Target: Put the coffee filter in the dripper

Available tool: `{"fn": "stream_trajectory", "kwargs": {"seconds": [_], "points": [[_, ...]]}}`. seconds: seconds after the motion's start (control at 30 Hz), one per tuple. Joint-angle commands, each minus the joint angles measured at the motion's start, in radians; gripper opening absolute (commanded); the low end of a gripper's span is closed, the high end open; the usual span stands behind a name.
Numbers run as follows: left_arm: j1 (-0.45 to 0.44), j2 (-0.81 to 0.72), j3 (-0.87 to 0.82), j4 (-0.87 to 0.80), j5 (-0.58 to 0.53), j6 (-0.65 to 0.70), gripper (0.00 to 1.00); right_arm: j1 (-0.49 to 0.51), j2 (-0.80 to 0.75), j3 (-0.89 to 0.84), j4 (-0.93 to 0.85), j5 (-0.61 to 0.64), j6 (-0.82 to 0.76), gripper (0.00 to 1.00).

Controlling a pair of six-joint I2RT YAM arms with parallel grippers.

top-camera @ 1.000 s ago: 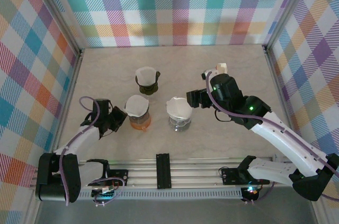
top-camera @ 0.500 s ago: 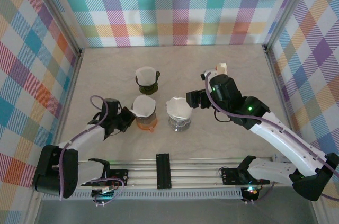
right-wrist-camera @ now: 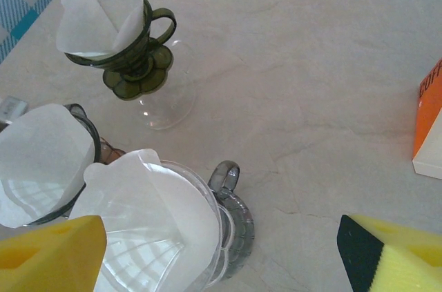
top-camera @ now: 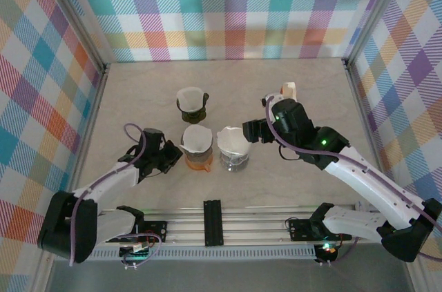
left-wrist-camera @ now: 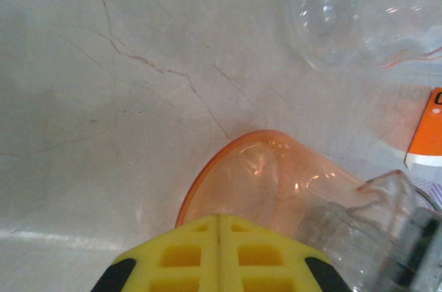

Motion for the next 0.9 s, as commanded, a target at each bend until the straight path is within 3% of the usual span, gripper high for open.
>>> {"fn": "stream_trajectory", "kwargs": {"seconds": [0.0,0.07,0.1,0.2,0.27,0.37,0.5,0.73,0.87], "points": [[0.014,-0.084,0.116,-0.285,-0.165,0.088,0.18,-0.002,-0.007,-0.014,0.024,0.047,0.018,0.89],[0.014,-0.113,0.19,-0.412,-0.278,0.119,0.43,-0.002,-0.02,-0.024,0.031,0.081,0.025,0.91],[0.013,-0.125,0.226,-0.456,-0.324,0.132,0.56,-0.001,-0.031,-0.035,0.041,0.095,0.025,0.99],[0.014,-0.135,0.315,-0.538,-0.464,0.155,0.89,-0.002,-0.059,-0.063,0.068,0.127,0.026,0.99],[0.014,-0.124,0.363,-0.579,-0.595,0.17,1.0,-0.002,-0.065,-0.071,0.068,0.143,0.027,0.99],[0.018,-0.111,0.382,-0.537,-0.776,0.223,1.0,-0.002,-0.073,-0.087,0.072,0.151,0.027,0.99],[0.064,-0.08,0.326,-0.297,-0.781,0.423,1.0,-0.002,-0.084,-0.108,0.09,0.146,0.021,0.99],[0.25,0.072,0.231,0.128,-0.641,0.728,1.0,-0.002,-0.113,-0.146,0.129,0.144,0.007,0.99],[0.275,0.123,0.141,0.329,-0.565,0.805,1.0,-0.003,-0.126,-0.155,0.128,0.136,-0.004,0.99]]}}
